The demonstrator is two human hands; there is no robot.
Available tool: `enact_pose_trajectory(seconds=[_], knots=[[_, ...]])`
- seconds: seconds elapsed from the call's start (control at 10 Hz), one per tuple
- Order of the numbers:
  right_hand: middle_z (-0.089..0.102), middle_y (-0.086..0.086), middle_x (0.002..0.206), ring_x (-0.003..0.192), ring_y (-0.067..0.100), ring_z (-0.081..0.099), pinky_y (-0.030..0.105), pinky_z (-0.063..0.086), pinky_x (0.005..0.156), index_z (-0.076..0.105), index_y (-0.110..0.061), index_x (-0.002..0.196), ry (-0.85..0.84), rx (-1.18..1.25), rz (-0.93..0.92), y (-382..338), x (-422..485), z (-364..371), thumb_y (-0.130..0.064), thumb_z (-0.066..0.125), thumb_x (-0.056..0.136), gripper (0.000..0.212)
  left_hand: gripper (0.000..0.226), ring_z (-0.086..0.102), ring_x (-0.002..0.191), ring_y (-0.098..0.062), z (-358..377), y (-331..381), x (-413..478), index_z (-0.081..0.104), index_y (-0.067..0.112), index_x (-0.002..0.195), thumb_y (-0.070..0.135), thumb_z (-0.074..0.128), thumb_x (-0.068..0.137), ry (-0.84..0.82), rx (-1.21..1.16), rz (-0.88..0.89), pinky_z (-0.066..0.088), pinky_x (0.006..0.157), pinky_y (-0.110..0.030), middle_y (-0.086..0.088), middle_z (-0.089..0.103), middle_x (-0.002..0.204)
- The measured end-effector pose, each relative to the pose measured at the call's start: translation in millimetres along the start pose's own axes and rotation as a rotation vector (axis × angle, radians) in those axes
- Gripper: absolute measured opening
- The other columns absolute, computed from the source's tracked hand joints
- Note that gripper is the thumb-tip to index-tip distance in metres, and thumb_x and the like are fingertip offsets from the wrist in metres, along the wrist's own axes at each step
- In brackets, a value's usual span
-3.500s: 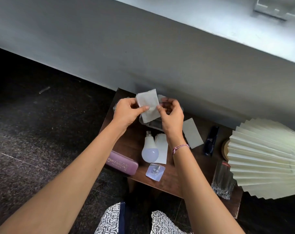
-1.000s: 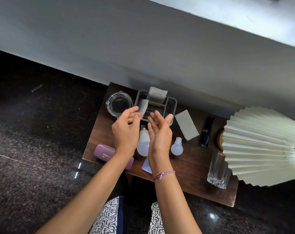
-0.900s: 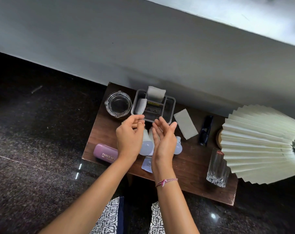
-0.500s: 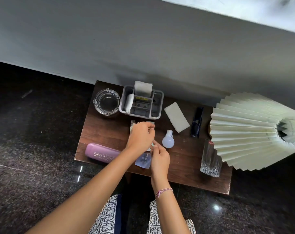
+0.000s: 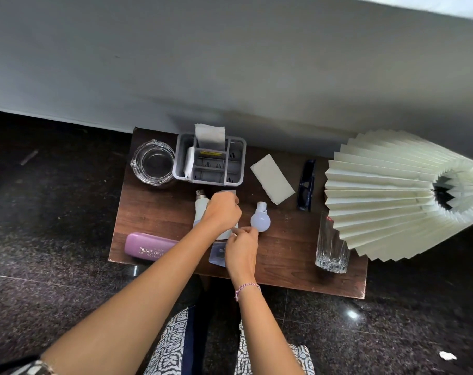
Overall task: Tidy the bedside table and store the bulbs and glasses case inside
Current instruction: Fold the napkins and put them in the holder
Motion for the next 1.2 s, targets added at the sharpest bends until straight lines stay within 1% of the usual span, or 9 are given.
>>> enact_pose_trajectory(seconds=[0.2, 0.3, 0.4, 0.5, 0.6, 0.7, 0.9, 1.0, 1.2], knots=[[0.048, 0.019, 0.115, 0.089, 0.026, 0.045, 0.033, 0.036, 0.075, 0.05, -0.008, 0.098, 0.001, -0.05, -0.035, -5, 2, 5, -0.002, 0.041, 0.091, 0.012, 0.04, 0.05, 0.124, -0.028, -1, -1, 5, 0.056, 0.005, 0.127, 0.0, 0.039, 0.092, -0.002, -0.025, -0.023, 0.042, 0.103, -0.033, -0.015, 0.053, 0.135], [0.05, 0.016, 0.102, 0.085, 0.026, 0.047, 0.039, 0.042, 0.075, 0.039, -0.019, 0.078, -0.002, 0.126, 0.016, -5, 2, 10, -0.002, 0.035, 0.09, 0.021, 0.04, 0.05, 0.125, -0.027, -1, -2, 5, 0.056, 0.004, 0.127, -0.001, 0.038, 0.092, -0.006, -0.036, -0.019, 0.042, 0.103, -0.031, -0.015, 0.053, 0.135], [0.047, 0.007, 0.09, 0.079, 0.021, 0.047, 0.032, 0.038, 0.064, 0.043, -0.009, 0.091, 0.036, 0.166, 0.025, -2, 2, 8, -0.003, 0.036, 0.09, 0.009, 0.039, 0.05, 0.126, -0.025, -2, -2, 5, 0.056, 0.003, 0.127, 0.0, 0.038, 0.092, -0.003, -0.051, -0.021, 0.041, 0.103, -0.03, -0.014, 0.054, 0.135], [0.044, -0.001, 0.086, 0.077, 0.017, 0.045, 0.024, 0.036, 0.061, 0.045, -0.001, 0.098, 0.025, 0.108, -0.014, -4, 3, 11, 0.0, 0.035, 0.091, 0.012, 0.039, 0.05, 0.126, -0.024, -2, -4, 4, 0.056, 0.003, 0.127, 0.0, 0.039, 0.093, -0.009, -0.055, -0.026, 0.04, 0.103, -0.028, -0.014, 0.054, 0.135], [0.045, 0.003, 0.091, 0.077, 0.014, 0.044, 0.027, 0.036, 0.066, 0.044, -0.006, 0.092, 0.048, 0.034, -0.058, -9, 4, 11, 0.002, 0.035, 0.092, 0.012, 0.039, 0.049, 0.127, -0.024, -4, -4, 3, 0.056, 0.004, 0.127, 0.0, 0.039, 0.093, -0.006, -0.049, -0.024, 0.039, 0.104, -0.028, -0.013, 0.054, 0.136], [0.046, 0.0, 0.093, 0.086, 0.019, 0.047, 0.029, 0.035, 0.072, 0.047, -0.006, 0.095, 0.04, 0.003, -0.065, -10, 4, 11, 0.001, 0.035, 0.093, 0.014, 0.039, 0.048, 0.127, -0.024, -4, -3, 2, 0.054, 0.006, 0.13, 0.001, 0.042, 0.093, -0.014, -0.038, -0.018, 0.039, 0.106, -0.029, -0.012, 0.052, 0.137], [0.048, 0.015, 0.112, 0.096, 0.027, 0.049, 0.026, 0.037, 0.076, 0.051, 0.0, 0.109, 0.061, -0.167, -0.211, -20, -7, 0, 0.005, 0.046, 0.088, 0.022, 0.051, 0.048, 0.126, -0.025, -4, 3, -4, 0.053, 0.013, 0.131, -0.01, 0.047, 0.087, -0.019, 0.032, 0.044, 0.043, 0.103, -0.034, -0.012, 0.049, 0.138], [0.044, 0.011, 0.113, 0.087, 0.012, 0.041, 0.011, 0.035, 0.073, 0.055, 0.001, 0.107, 0.044, -0.203, -0.281, -28, -9, -2, 0.013, 0.041, 0.087, 0.027, 0.056, 0.051, 0.123, -0.027, -3, 7, -6, 0.055, 0.018, 0.13, -0.011, 0.055, 0.082, -0.045, 0.093, 0.071, 0.046, 0.1, -0.035, -0.013, 0.05, 0.136], [0.047, 0.008, 0.108, 0.087, 0.015, 0.041, 0.029, 0.037, 0.074, 0.052, -0.009, 0.101, 0.13, -0.295, -0.471, -45, -27, -17, 0.004, 0.042, 0.087, 0.022, 0.042, 0.049, 0.124, -0.029, -4, 16, -5, 0.058, 0.025, 0.125, 0.007, 0.059, 0.087, -0.131, 0.236, 0.038, 0.045, 0.097, -0.034, -0.01, 0.05, 0.134]])
Point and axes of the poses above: each hand's wrist, its own x-axis towards the middle knuckle, its own z-axis out of the palm, y = z × x, the point moved 10 cm from there along x, towards the middle knuckle
